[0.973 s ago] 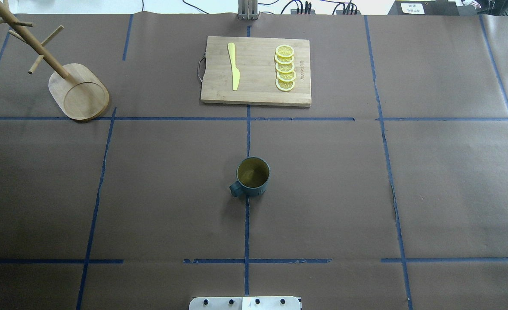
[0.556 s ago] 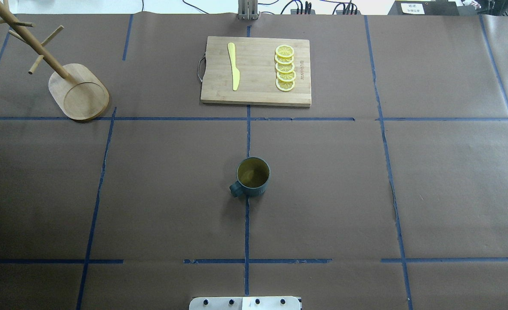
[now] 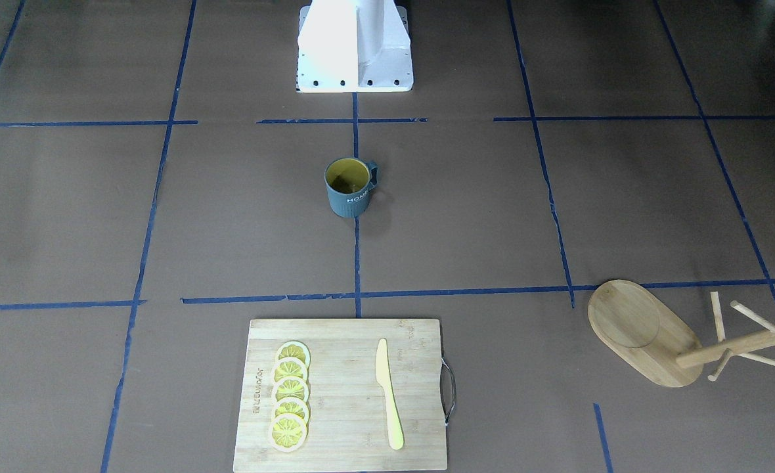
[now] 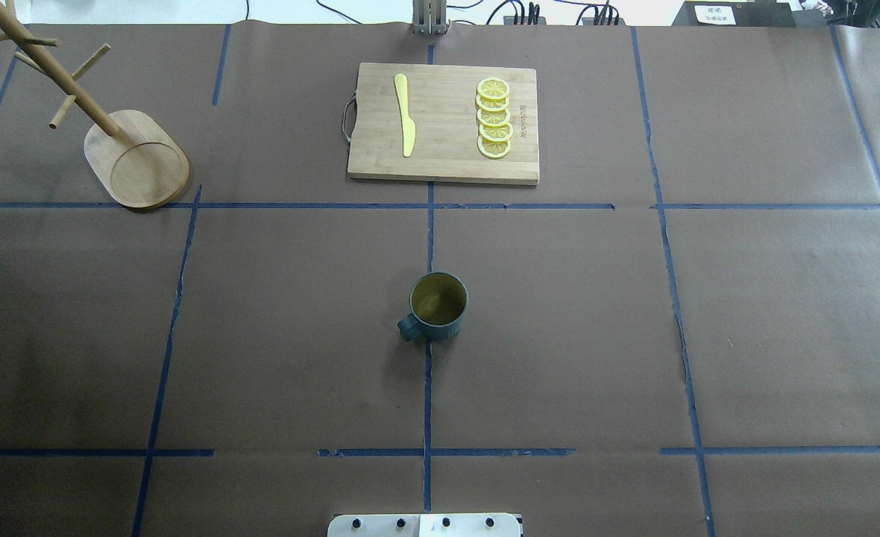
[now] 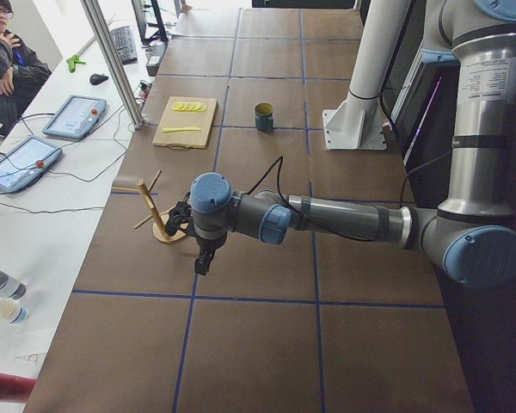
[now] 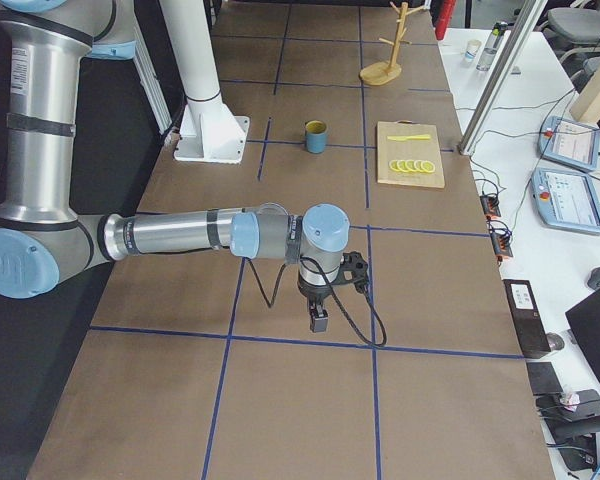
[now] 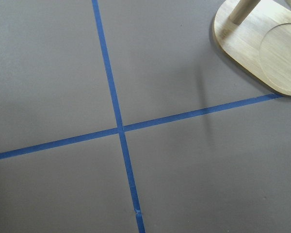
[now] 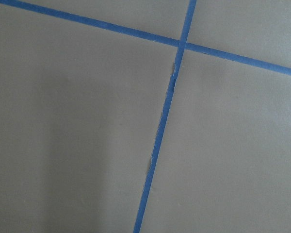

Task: Hang cup on storage rack
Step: 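Release the teal mug and withdraw the right gripper, then move the left gripper to the teal mug and grasp its handle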

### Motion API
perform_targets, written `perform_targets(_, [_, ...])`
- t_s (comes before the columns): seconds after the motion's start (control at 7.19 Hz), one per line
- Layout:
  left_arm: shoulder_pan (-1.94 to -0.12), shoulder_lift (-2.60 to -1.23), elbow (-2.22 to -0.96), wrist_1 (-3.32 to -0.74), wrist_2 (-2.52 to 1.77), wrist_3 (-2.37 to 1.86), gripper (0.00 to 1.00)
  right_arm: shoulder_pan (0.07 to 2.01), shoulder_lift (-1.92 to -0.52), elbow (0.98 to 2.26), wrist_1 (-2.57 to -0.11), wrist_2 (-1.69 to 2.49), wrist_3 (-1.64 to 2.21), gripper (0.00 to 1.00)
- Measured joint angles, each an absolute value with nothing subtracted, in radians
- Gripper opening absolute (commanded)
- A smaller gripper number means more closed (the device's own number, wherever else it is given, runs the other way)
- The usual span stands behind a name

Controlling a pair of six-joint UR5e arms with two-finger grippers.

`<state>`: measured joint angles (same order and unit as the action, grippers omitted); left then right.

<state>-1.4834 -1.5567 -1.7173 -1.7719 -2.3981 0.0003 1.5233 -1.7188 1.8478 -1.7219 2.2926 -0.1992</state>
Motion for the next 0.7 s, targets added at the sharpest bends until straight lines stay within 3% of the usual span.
perform_targets(0.42, [-1.269,-1.561,-1.915,-1.759,-2.385,-0.267,1.00,1.523,-1.718,1.848,-1.721,2.294,-0.196,1.00])
perform_targets(0.7, [-1.101,-1.647,-2.025,-1.760,-2.353,-0.415,1.00,1.523,-1.718,1.847,-1.721,2.295,-0.195,1.00])
